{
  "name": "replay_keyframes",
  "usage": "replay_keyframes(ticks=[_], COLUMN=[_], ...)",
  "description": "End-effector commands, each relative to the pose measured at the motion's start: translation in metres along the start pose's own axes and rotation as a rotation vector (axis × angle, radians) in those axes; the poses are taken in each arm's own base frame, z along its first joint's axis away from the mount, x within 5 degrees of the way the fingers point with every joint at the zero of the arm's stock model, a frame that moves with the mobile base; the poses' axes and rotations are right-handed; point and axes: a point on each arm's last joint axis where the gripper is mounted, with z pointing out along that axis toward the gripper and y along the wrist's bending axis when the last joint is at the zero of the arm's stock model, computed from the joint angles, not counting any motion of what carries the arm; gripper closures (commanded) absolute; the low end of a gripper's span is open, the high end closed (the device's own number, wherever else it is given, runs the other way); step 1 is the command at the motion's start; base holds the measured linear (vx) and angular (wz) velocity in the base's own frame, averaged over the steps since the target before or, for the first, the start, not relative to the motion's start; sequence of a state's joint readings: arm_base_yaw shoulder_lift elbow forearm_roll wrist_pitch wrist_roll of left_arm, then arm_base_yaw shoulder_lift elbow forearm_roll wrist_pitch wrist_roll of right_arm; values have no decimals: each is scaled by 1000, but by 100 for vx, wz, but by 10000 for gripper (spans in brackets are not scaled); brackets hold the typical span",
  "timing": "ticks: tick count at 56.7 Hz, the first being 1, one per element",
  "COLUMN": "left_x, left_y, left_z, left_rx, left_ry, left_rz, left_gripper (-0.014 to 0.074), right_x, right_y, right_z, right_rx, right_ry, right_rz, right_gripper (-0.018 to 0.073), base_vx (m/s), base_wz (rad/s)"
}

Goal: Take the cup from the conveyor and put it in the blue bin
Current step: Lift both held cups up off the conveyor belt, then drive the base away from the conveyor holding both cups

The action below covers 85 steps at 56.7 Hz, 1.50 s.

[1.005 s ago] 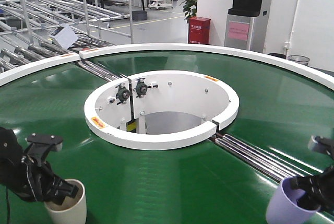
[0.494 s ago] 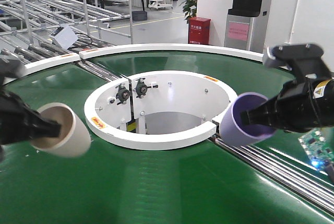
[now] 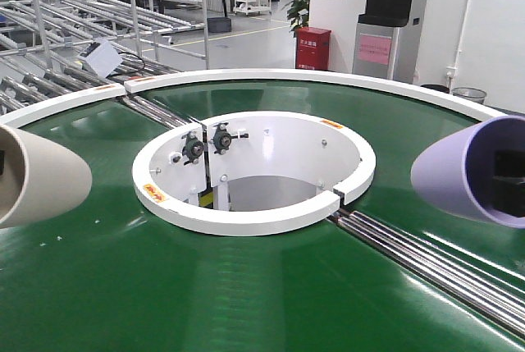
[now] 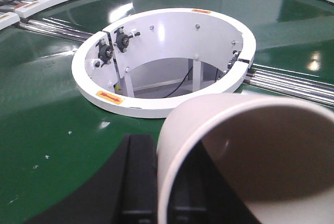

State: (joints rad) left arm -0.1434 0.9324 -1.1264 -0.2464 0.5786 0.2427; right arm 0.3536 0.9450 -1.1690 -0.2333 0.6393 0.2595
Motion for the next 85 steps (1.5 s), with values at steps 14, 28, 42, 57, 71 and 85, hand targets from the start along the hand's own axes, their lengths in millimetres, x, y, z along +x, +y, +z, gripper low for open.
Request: replay_keyframes(ticks=[14, 28, 42, 57, 71, 85], left_x=[-17, -17, -17, -17, -17, -17], left_y=[-2, -1, -1, -1, -1, -1], left_z=[-14, -13, -13, -13, -13, -13], left_rx=[-5, -5, -5, -5, -5, -5], left_ry=[-146, -144, -144, -144, -144, -144], left_rz=[-17, -17, -17, -17, -17, -17], left_gripper=[604, 604, 604, 604, 604, 604], right_x=[-17, -17, -17, -17, -17, -17], right_y=[0, 0, 0, 0, 0, 0], right_z=[-12, -12, -12, -12, -12, -12], right_rx=[-15, -15, -15, -15, -15, -15], right_ry=[-134, -132, -132, -132, -132, -132], right_rz=[-9, -9, -9, -9, -9, -9], right_gripper=[568, 568, 568, 568, 568, 568], base_vx=[0, 0, 0, 0, -2, -9], base_wz=[0, 0, 0, 0, -3, -8])
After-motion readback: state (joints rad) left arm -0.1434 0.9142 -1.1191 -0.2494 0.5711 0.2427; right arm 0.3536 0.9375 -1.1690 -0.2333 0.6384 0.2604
